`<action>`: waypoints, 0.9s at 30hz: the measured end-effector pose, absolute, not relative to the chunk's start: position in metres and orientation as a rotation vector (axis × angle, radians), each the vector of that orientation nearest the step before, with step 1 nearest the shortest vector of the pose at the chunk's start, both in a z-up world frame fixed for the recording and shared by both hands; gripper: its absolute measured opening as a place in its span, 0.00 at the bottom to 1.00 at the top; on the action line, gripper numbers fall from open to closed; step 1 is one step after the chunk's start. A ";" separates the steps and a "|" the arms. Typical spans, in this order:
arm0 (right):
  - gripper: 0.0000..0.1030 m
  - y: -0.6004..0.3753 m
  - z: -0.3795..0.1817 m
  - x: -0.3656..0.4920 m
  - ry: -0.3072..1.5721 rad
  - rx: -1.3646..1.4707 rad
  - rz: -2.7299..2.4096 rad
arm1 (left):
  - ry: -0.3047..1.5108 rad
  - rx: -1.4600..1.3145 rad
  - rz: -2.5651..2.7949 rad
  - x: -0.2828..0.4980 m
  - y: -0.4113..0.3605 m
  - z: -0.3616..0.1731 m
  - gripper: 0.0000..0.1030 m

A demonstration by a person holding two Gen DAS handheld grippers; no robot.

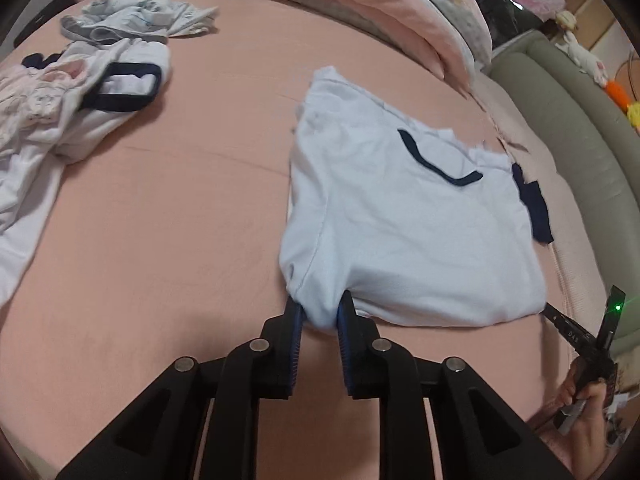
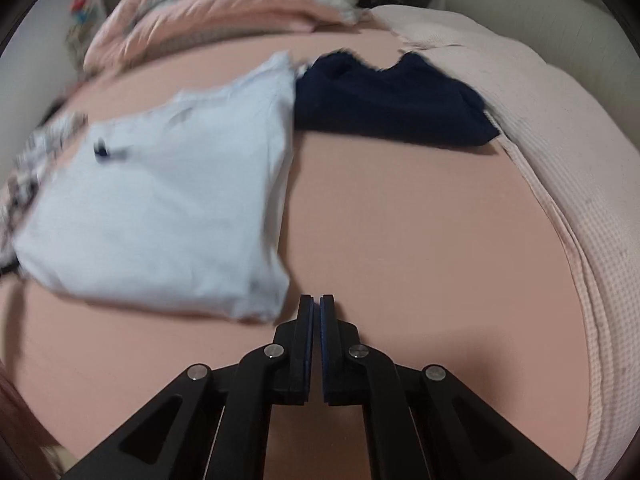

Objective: Fold clothes

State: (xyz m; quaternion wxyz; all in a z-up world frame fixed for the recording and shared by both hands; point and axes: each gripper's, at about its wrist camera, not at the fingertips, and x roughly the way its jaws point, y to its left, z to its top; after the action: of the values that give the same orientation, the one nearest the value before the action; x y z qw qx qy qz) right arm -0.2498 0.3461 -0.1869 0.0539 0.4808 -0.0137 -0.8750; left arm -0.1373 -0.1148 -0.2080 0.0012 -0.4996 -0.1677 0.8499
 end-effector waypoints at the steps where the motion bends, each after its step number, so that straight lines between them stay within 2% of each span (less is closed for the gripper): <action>1: 0.00 0.350 -0.180 -0.249 -0.085 1.423 -2.673 | -0.470 -1.565 2.712 -0.134 -0.112 -0.200 0.17; 3: 0.00 0.352 -0.168 -0.250 -0.112 1.354 -2.697 | -0.348 -1.527 2.824 -0.126 -0.105 -0.182 0.17; 7: 0.00 0.332 -0.158 -0.262 -0.105 1.292 -2.674 | -0.405 -1.355 2.826 -0.130 -0.100 -0.159 0.18; 12: 0.01 0.288 -0.167 -0.271 -0.030 1.299 -2.574 | -0.267 -1.380 2.722 -0.167 -0.066 -0.182 0.18; 15: 0.01 0.274 -0.187 -0.268 0.047 1.383 -2.539 | -0.224 -1.517 2.666 -0.182 -0.056 -0.211 0.26; 18: 0.00 0.280 -0.200 -0.264 0.071 1.422 -2.542 | -0.247 -1.548 2.638 -0.176 -0.060 -0.227 0.27; 24: 0.00 0.303 -0.205 -0.247 0.100 1.418 -2.573 | -0.217 -1.572 2.616 -0.151 -0.077 -0.225 0.29; 25: 0.00 0.306 -0.204 -0.245 0.109 1.425 -2.580 | -0.210 -1.596 2.633 -0.147 -0.082 -0.224 0.31; 26: 0.00 0.310 -0.203 -0.245 0.109 1.437 -2.590 | -0.203 -1.620 2.650 -0.143 -0.087 -0.223 0.39; 27: 0.00 0.316 -0.202 -0.245 0.103 1.457 -2.605 | -0.196 -1.644 2.668 -0.140 -0.092 -0.222 0.62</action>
State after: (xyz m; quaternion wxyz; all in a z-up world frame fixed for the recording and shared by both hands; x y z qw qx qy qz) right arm -0.2452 0.3157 -0.2016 0.0773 0.4863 0.0345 -0.8697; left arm -0.1398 -0.0922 -0.2216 0.0011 -0.5236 -0.0623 0.8497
